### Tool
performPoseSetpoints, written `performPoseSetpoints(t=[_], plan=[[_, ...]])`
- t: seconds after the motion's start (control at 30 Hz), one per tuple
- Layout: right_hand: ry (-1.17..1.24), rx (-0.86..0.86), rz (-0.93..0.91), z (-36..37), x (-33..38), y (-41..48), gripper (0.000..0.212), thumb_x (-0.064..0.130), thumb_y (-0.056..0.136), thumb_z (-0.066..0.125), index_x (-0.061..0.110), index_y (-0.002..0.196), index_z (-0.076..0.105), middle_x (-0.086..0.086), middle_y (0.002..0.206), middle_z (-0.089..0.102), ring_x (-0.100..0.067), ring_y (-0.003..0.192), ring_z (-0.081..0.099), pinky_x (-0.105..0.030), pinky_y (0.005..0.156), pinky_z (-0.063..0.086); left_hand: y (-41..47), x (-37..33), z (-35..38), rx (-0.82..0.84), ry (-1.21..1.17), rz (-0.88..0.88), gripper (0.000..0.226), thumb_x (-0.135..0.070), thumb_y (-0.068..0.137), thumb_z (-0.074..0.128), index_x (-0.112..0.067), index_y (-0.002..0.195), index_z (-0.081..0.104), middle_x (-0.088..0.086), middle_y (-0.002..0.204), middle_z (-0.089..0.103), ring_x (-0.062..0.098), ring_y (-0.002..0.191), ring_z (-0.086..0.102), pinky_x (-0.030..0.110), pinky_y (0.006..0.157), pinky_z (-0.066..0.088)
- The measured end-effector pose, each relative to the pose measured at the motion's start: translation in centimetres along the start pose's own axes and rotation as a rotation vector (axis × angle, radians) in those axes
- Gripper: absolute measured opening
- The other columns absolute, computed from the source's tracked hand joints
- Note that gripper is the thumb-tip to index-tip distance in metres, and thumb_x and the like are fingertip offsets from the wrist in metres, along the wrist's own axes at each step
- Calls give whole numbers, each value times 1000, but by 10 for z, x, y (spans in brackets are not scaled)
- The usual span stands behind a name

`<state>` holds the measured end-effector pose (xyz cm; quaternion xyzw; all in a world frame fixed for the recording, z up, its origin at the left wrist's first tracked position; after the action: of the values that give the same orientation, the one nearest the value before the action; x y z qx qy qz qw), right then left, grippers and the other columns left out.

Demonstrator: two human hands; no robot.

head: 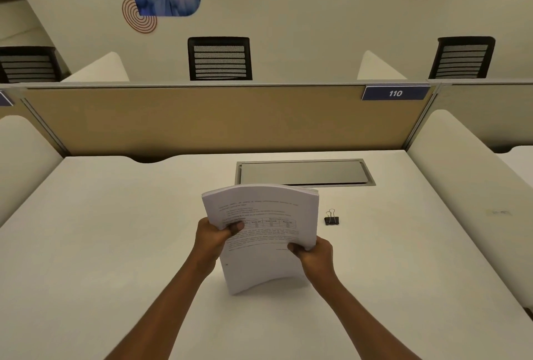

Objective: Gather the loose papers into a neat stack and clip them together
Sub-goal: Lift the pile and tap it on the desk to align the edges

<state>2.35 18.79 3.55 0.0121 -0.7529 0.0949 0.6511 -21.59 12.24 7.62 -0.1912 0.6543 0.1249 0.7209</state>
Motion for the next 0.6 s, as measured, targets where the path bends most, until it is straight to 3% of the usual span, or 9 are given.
performPoseSetpoints(t=[0.1,0.3,0.47,0.6], plan=[[35,-16,20,-5,-4,0,33,-8,72,74,24,70,66,4,76,69,-12,73,66,-10,56,51,2,-1,6,21,35,0,32,2,74,76,-25,89,72,-5,86,77,18,82,72,30,66,58],[95,-67,34,-13,-14,1,29,-7,71,75,21,71,69,-2,79,73,-25,77,68,-30,70,58,3,-6,12,40,35,34,36,5,73,76,-27,89,72,-7,85,77,12,80,72,27,67,60],[78,-56,46,-10,-17,-2,27,-5,73,75,21,73,67,-1,79,72,-20,76,66,-15,59,54,5,8,12,23,50,-4,30,3,77,73,-24,91,70,-8,84,77,15,83,71,27,68,57],[54,-47,54,-10,-15,2,30,-4,73,75,24,73,65,4,79,70,-16,75,66,-13,57,52,8,16,13,39,64,-37,31,3,77,73,-25,90,70,-10,84,77,14,85,71,27,69,56]])
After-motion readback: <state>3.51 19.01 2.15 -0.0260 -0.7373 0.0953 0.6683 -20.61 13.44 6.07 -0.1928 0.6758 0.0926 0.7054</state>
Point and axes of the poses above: each hand's wrist, its own y-axis towards the middle knuckle, its own z-axis out of the palm, x = y × z, the point moved 10 cm from there along y, towards the middle knuckle
